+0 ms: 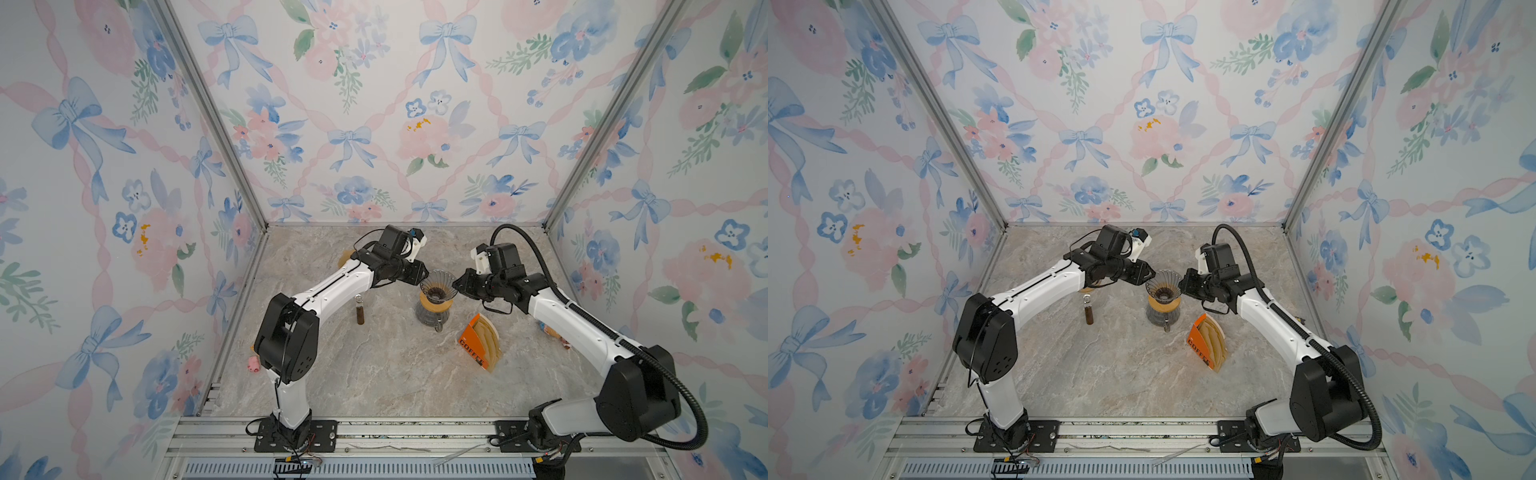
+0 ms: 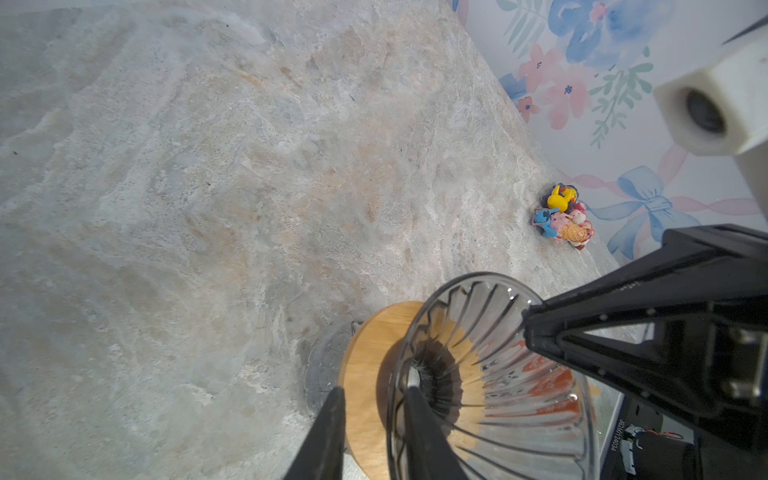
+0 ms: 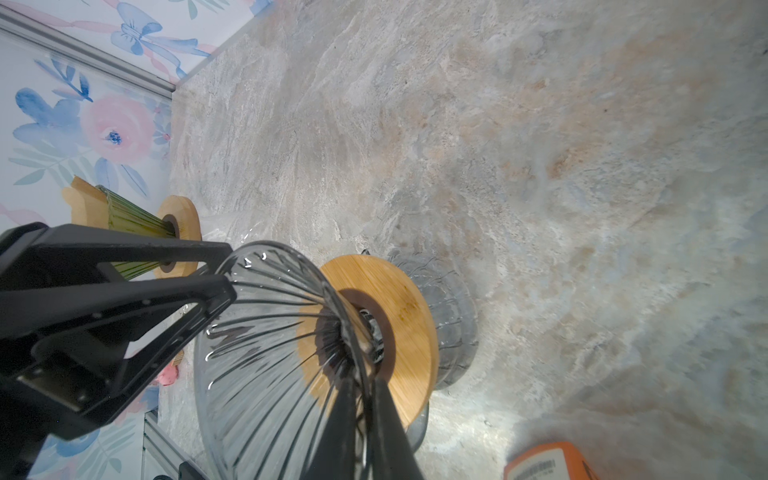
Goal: Place the coffee filter in the dripper
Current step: 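Hold the glass dripper rim with both grippers, steadying it in the ring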
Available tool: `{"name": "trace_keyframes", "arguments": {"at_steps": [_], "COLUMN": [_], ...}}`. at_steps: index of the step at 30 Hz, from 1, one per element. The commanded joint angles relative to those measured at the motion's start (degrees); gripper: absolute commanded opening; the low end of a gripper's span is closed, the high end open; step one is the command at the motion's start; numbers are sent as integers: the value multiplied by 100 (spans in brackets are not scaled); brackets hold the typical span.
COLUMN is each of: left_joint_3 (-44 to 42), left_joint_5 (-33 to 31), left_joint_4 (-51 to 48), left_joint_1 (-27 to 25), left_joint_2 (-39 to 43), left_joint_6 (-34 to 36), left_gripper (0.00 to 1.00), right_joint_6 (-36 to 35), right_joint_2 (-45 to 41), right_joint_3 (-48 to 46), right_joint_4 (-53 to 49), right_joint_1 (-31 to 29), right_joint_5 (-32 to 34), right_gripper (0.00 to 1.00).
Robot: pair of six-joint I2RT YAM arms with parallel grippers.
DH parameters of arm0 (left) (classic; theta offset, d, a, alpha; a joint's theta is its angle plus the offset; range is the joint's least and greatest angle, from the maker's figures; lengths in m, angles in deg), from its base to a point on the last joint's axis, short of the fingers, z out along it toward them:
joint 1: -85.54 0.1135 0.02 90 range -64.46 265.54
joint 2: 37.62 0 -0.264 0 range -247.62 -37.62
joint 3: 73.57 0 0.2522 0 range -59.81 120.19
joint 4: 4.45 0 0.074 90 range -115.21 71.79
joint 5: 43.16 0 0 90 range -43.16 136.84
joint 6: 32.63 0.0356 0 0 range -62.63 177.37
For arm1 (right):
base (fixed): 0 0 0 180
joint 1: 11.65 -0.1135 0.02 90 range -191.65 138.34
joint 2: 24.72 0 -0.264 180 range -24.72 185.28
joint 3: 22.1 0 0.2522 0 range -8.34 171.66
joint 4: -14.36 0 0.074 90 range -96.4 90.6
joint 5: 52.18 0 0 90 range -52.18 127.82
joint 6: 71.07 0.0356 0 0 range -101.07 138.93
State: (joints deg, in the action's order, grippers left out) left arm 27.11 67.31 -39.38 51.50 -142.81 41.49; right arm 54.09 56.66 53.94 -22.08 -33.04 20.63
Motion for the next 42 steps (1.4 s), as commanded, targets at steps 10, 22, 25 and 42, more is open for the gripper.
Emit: {"name": "trace_keyframes", "arguments": {"at_steps": [10, 22, 25, 42], "left_joint_3": [-124, -122, -109, -77], "left_joint_5": [-139, -80, -78, -47], "left_joint_4": [-124, -124, -120, -121], "left_joint_1": [-38, -33, -33, -24], "left_joint_2": [131, 68, 60, 16], "left_joint_6": [149, 122, 129, 120], "left_gripper": [24, 24, 26, 28], "right_joint_6": [-179, -158, -137, 18], "right_joint_2": [-52, -31, -3, 72], "right_joint_3": [135, 102, 92, -47], "right_joint_4": [-414, -502, -518, -378], "right_joint_1": [-218, -223, -192, -5], "right_joint_5": [483, 590, 581, 286], "right_gripper": [8, 8, 8, 8]}}
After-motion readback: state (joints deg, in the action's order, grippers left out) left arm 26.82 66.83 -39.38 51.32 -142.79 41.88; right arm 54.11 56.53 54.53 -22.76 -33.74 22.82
